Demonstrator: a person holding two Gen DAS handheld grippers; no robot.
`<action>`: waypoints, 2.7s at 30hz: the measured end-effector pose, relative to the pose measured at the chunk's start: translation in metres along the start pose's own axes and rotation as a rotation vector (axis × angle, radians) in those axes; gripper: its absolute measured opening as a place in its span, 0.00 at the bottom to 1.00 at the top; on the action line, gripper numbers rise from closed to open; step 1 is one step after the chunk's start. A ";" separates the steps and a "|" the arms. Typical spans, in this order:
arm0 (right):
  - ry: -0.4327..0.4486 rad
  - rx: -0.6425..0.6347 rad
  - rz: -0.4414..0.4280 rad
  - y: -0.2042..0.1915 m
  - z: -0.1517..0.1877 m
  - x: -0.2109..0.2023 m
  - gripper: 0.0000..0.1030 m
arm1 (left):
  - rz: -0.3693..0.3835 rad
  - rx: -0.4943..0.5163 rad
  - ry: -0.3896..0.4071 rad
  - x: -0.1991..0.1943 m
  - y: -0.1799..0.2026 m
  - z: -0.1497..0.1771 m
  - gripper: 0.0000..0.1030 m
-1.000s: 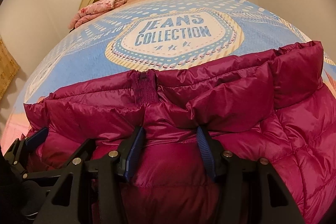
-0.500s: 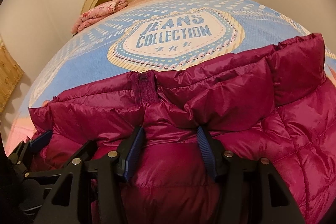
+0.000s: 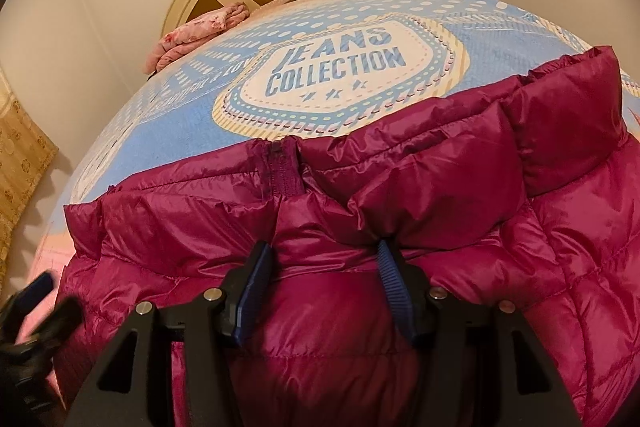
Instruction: Fold large clothes
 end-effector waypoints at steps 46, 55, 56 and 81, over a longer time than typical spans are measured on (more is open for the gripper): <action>0.000 -0.387 0.097 0.004 0.133 -0.114 0.64 | 0.524 -0.255 0.062 -0.052 -0.023 0.069 0.14; -0.055 -0.397 0.022 -0.019 0.154 -0.136 0.66 | 0.596 -0.180 0.187 -0.139 0.001 0.046 0.12; -0.062 -0.405 -0.009 -0.026 0.160 -0.140 0.66 | 0.596 -0.167 0.200 -0.149 0.004 0.043 0.12; 0.129 -0.035 -0.222 0.144 0.061 -0.235 0.70 | 0.455 0.463 0.141 -0.066 0.220 0.053 0.12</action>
Point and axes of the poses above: each gripper's, at about its wrist camera, not at the fingertips, and x roughly the way its jaws point, y to its right, z to its underside, the point moved 4 cm from there along x, roughly the way its jaws point, and after that the axes turned 11 degrees about z, right-handed, at the moved point
